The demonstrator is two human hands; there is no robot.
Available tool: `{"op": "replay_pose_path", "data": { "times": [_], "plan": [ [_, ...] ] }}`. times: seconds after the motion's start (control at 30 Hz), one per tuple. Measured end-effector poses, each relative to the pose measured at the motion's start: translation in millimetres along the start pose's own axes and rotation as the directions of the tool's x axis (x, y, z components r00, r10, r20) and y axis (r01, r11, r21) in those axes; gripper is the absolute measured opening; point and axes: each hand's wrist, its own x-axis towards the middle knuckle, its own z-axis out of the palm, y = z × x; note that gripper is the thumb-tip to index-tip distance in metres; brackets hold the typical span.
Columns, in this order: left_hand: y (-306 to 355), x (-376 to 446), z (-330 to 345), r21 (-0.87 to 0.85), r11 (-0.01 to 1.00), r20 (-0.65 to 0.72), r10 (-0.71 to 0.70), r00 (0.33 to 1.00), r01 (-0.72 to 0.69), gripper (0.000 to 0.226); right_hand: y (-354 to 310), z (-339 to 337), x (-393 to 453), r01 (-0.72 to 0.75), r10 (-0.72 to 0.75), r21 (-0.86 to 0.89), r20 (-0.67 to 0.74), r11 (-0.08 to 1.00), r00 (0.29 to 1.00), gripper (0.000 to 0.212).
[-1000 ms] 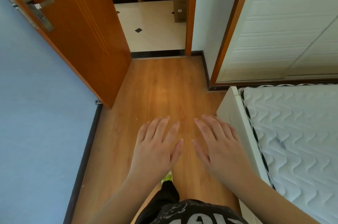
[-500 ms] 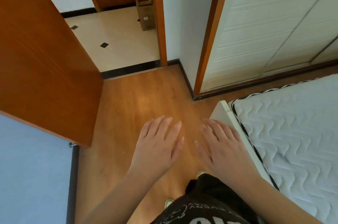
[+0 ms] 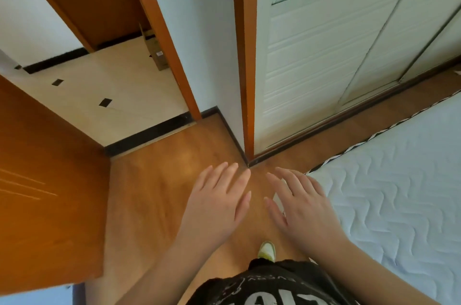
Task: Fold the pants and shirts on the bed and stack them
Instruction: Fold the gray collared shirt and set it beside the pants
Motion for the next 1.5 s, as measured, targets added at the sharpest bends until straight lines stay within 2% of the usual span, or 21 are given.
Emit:
{"op": "replay_pose_path", "data": {
  "times": [0.3,0.43,0.7,0.87,1.07,1.33,1.5],
  "plan": [
    [-21.7,116.8,28.3,-0.014,0.994,0.051,0.106,0.993,-0.106,0.047,43.4,8.0,86.7,-0.115,0.115,0.016,0.012,0.993,0.993,0.052],
    [-37.8,164.7,46.0,-0.076,0.982,0.063,0.179,0.982,-0.175,0.048,59.3,16.5,121.4,-0.179,0.179,0.002,0.025,0.984,0.984,0.052],
    [-81.5,277.7,84.0,-0.151,0.912,0.089,0.397,0.914,-0.382,0.047,91.3,41.9,209.7,-0.342,0.349,-0.093,0.076,0.935,0.934,0.047],
    [-95.4,338.9,89.7,-0.197,0.850,0.100,0.513,0.853,-0.488,0.048,102.5,45.8,241.3,-0.477,0.483,-0.117,0.033,0.871,0.875,0.049],
    [-78.0,389.4,96.9,-0.201,0.788,0.101,0.608,0.787,-0.582,0.048,123.3,41.7,251.9,-0.611,0.611,-0.125,-0.049,0.781,0.790,0.047],
    [-29.2,452.1,120.1,-0.220,0.734,0.113,0.673,0.731,-0.642,0.047,184.6,29.6,263.6,-0.760,0.762,-0.147,-0.053,0.633,0.645,0.047],
    [42.4,518.6,143.3,-0.254,0.695,0.042,0.702,0.711,-0.672,0.053,255.8,21.9,274.1,-0.842,0.847,-0.154,-0.054,0.517,0.529,0.050]
  ]
}}
